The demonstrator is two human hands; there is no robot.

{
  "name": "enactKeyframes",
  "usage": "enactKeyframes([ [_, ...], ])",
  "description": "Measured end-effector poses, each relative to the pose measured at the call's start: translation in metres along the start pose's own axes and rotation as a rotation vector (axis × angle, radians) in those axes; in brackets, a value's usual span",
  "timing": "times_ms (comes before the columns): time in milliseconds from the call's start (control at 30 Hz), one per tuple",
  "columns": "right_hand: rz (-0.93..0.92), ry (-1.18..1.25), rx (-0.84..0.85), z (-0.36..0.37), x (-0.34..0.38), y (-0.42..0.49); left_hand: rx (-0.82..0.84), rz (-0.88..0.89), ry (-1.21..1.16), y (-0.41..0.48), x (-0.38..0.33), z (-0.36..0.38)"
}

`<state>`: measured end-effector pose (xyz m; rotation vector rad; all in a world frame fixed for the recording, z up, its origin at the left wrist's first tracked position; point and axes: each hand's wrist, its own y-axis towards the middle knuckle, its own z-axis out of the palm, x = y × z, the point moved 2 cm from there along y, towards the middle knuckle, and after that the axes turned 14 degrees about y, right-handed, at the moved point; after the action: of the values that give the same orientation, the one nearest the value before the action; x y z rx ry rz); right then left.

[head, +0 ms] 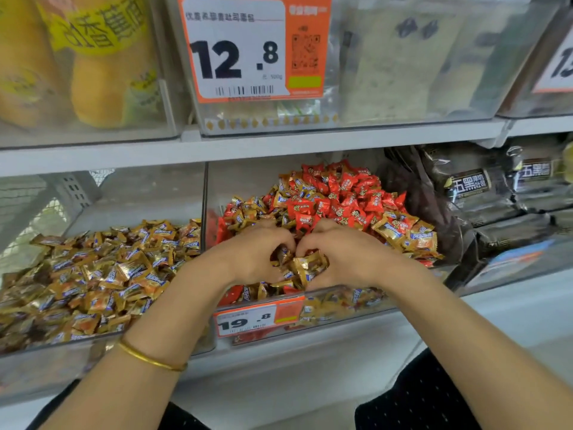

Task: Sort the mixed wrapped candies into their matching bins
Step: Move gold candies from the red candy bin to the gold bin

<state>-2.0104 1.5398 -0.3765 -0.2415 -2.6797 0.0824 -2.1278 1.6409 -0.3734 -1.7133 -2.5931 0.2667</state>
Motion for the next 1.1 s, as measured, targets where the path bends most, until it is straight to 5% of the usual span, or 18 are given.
enactKeyframes([
  [167, -0.044, -0.053, -0.187, 0.004, 0.001, 0.004, -0.016, -0.016, 0.026, 0.004, -0.003, 0.006],
  [333, -0.064, 0.242, -0.368, -0.01, -0.006, 0.0, -0.086, -0.02, -0.013, 0.004, -0.003, 0.005],
  [633, 0.315, 1.86, -0.371, -0.026, -0.021, -0.023, -0.235, -0.059, -0.282, -0.002, 0.004, -0.003],
  [800, 0.423, 2.235, -0.326, -0.025, -0.028, -0.027, -0.273, -0.089, -0.721, -0.007, -0.002, -0.01],
  [900, 0.392, 2.088, -0.314, -0.028, -0.031, -0.03, -0.201, -0.112, -1.095, -0.004, -0.009, -0.009],
  [1000, 0.324, 1.354, -0.396, -0.035, -0.037, -0.04, -0.102, -0.131, -1.402, 0.0, -0.018, -0.006],
  [1100, 0.249, 0.77, -0.261, -0.035, -0.036, -0.046, -0.056, -0.165, -1.546, 0.005, -0.021, -0.002],
])
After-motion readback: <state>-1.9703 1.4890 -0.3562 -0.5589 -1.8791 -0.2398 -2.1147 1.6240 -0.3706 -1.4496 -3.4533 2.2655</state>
